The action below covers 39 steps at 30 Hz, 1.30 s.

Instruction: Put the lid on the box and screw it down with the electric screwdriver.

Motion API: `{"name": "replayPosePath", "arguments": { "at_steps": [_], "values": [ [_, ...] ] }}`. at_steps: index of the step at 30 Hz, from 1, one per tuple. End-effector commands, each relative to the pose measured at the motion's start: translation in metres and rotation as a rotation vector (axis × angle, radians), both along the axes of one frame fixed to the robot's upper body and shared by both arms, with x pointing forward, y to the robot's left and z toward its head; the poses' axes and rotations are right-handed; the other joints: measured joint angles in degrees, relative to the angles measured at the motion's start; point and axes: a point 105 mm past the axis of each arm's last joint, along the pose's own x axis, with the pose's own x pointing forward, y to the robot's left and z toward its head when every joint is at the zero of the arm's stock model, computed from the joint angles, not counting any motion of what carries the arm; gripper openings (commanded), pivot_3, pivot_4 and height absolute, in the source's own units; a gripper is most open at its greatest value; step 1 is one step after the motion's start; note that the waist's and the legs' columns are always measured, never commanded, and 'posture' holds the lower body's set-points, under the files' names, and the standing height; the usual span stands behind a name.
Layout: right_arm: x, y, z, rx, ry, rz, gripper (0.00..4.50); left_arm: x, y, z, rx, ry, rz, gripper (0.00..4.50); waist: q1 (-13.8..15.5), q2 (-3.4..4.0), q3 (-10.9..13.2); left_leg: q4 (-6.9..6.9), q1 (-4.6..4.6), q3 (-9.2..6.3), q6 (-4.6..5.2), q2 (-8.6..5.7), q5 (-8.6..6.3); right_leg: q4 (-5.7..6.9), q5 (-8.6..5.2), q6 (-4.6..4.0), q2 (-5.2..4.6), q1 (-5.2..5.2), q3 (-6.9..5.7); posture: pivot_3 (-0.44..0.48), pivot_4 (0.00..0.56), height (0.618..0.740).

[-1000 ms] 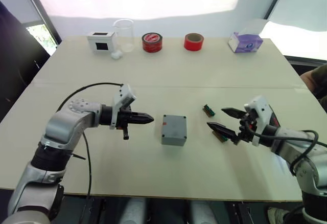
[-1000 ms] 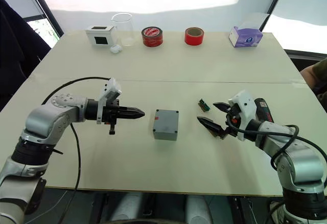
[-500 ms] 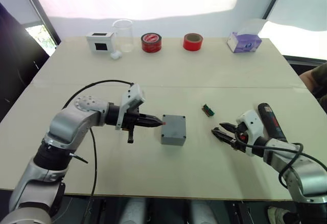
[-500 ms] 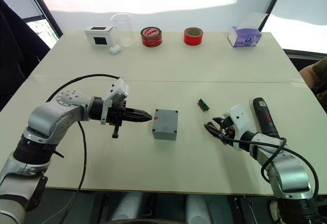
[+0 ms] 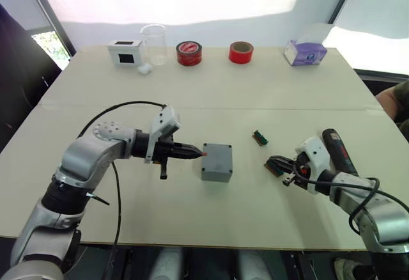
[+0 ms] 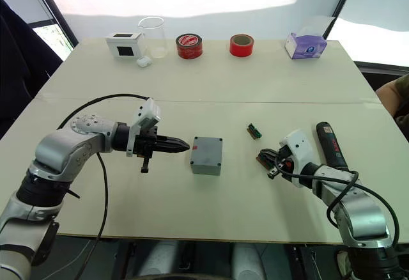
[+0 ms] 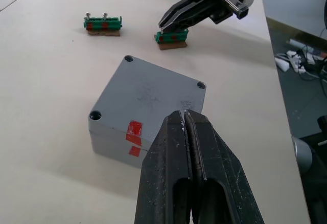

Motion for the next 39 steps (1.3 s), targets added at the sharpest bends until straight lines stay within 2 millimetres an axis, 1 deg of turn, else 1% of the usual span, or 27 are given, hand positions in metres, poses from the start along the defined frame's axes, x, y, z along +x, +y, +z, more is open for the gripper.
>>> {"name": "replayPosePath", "arguments": {
  "at_steps": [1, 8, 12, 22, 26, 29, 31, 32, 33, 38, 39],
  "values": [
    [-0.001, 0.003, 0.005, -0.019, -0.029, 0.022, 0.01, 0.000, 0.001, 0.009, -0.017, -0.038, -0.001, 0.00, 0.01, 0.00, 0.00, 0.00, 0.01, 0.00, 0.00, 0.00, 0.00, 0.00, 0.00, 0.00, 0.00, 0.00, 0.00, 0.000, 0.150, 0.740],
    [0.002, 0.002, 0.013, -0.014, -0.055, 0.015, 0.01, 0.001, 0.002, 0.010, -0.020, -0.041, 0.004, 0.00, 0.01, 0.00, 0.00, 0.00, 0.01, 0.00, 0.00, 0.00, 0.00, 0.00, 0.00, 0.00, 0.00, 0.01, 0.00, 0.000, 0.150, 0.740],
    [0.006, 0.002, 0.031, 0.001, -0.098, 0.014, 0.01, 0.004, 0.003, 0.010, -0.026, -0.039, 0.015, 0.00, -0.03, 0.00, 0.00, 0.00, 0.01, 0.00, 0.00, 0.00, 0.00, 0.00, 0.00, 0.00, 0.00, 0.01, 0.00, 0.000, 0.150, 0.740],
    [0.007, 0.009, 0.044, 0.028, -0.123, 0.038, 0.01, 0.004, 0.003, 0.009, -0.027, -0.034, 0.022, 0.00, 0.01, 0.00, 0.00, 0.01, 0.01, -0.01, 0.00, 0.00, 0.00, 0.01, 0.00, 0.00, 0.00, 0.01, 0.00, 0.000, 0.150, 0.740],
    [0.003, 0.006, 0.036, -0.044, -0.104, 0.060, 0.01, 0.004, 0.005, 0.007, -0.021, -0.031, 0.031, 0.00, 0.06, 0.00, 0.00, 0.01, 0.01, -0.01, 0.00, 0.00, 0.00, 0.01, 0.00, 0.00, 0.00, 0.01, 0.00, 0.000, 0.150, 0.740],
    [0.001, 0.002, 0.025, -0.042, -0.076, 0.050, 0.74, 0.004, 0.004, 0.005, -0.017, -0.029, 0.033, 0.00, 0.04, 0.00, 0.00, 0.01, 0.01, -0.01, 0.00, 0.00, 0.00, 0.01, 0.00, 0.00, 0.00, 0.02, 0.00, 0.000, 0.150, 0.740],
    [-0.001, -0.002, 0.019, -0.055, -0.061, 0.040, 1.64, 0.003, 0.004, 0.005, -0.017, -0.029, 0.032, 0.00, 0.03, 0.00, 0.00, 0.01, 0.01, -0.01, 0.00, 0.00, 0.00, 0.01, 0.00, 0.00, 0.00, 0.02, 0.00, 0.000, 0.150, 0.740],
    [-0.001, -0.003, 0.018, -0.059, -0.059, 0.038, 1.91, 0.003, 0.004, 0.005, -0.017, -0.029, 0.032, 0.00, 0.01, 0.00, 0.00, 0.01, 0.01, -0.01, 0.00, 0.00, 0.00, 0.00, 0.00, 0.00, 0.01, 0.02, -0.01, 0.000, 0.150, 0.740],
    [-0.001, -0.004, 0.016, -0.057, -0.051, 0.036, 2.40, 0.003, 0.004, 0.005, -0.017, -0.029, 0.034, 0.00, -0.01, 0.00, 0.00, 0.01, 0.01, 0.00, 0.00, 0.00, 0.00, 0.00, 0.00, 0.00, 0.01, 0.02, 0.00, 0.000, 0.150, 0.740],
    [0.000, -0.007, 0.012, -0.043, -0.042, 0.016, 2.40, 0.003, 0.004, 0.005, -0.018, -0.027, 0.036, 0.00, 0.02, 0.00, 0.00, 0.01, 0.02, 0.00, 0.00, 0.01, 0.00, 0.01, 0.00, 0.00, 0.01, 0.02, 0.00, 0.000, 0.150, 0.740],
    [0.000, -0.007, 0.011, -0.042, -0.044, 0.017, 2.13, 0.003, 0.003, 0.005, -0.018, -0.026, 0.035, 0.00, 0.02, 0.00, 0.00, 0.01, 0.02, 0.00, 0.00, 0.01, 0.00, 0.01, 0.00, 0.00, 0.01, 0.02, 0.00, 0.000, 0.150, 0.740]
  ]
}}
